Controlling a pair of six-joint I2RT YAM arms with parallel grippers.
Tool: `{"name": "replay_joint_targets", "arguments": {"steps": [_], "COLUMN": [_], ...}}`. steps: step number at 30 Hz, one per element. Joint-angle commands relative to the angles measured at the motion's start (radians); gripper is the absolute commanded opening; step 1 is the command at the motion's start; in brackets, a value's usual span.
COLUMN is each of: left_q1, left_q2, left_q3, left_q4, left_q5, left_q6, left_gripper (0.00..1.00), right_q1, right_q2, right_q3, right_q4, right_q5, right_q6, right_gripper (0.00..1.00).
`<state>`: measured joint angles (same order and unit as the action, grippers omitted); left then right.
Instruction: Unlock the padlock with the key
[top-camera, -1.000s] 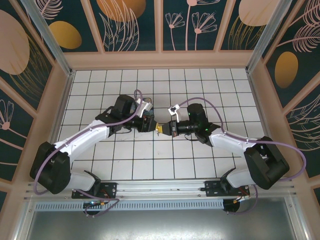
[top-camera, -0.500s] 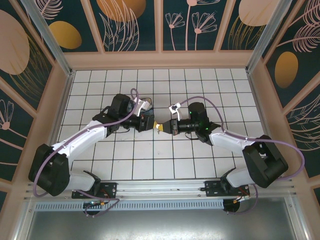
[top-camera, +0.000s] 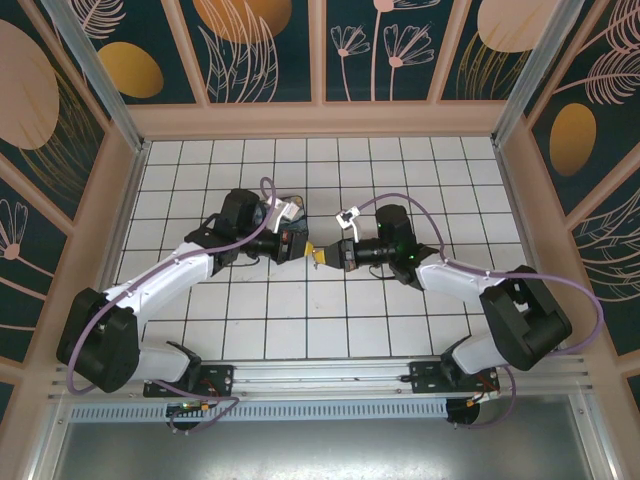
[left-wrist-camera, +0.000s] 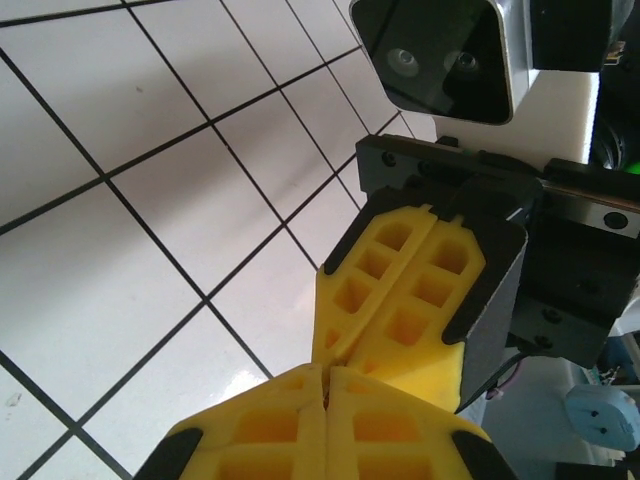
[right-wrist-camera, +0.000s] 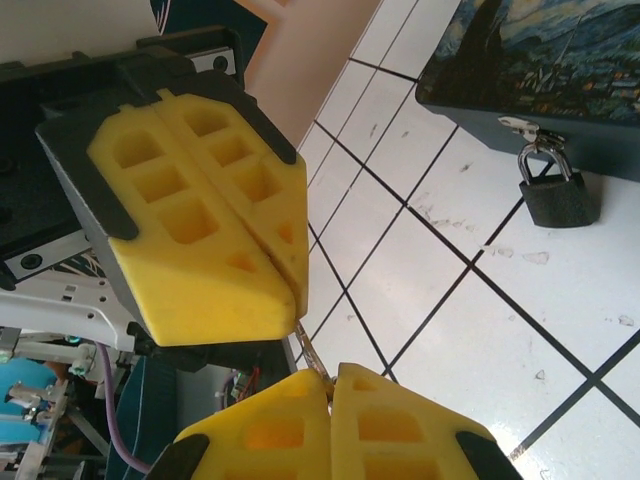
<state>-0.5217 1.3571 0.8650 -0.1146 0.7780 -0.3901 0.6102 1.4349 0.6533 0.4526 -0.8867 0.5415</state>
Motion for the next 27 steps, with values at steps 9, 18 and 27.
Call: {"name": "replay_joint_targets", "arguments": {"steps": [9, 18, 27], "left_q1": [0.020, 0.031, 0.040], "left_q2": [0.011, 0.062, 0.047], "left_q3": [0.002, 0.063, 0.085], "left_q4": [-0.004, -0.104, -0.142], "left_q5": [-0.097, -0.135, -0.124], "left_q6": [-0.208, -0.442, -0.540], "left_gripper": [0.00, 0.00, 0.00], "right_q1": [-0.023, 0.166, 0.374], "right_q2": [-0.070, -0.206, -0.171], "right_q3": [-0.001, -0.016, -0.205], "right_q4": [-0.113, -0.200, 0.224], "right_q5": [0.084, 0.708, 1.111], "right_q6": [-0.121, -0.523, -0.861], "right_gripper": [0.29, 0.37, 0.37]}}
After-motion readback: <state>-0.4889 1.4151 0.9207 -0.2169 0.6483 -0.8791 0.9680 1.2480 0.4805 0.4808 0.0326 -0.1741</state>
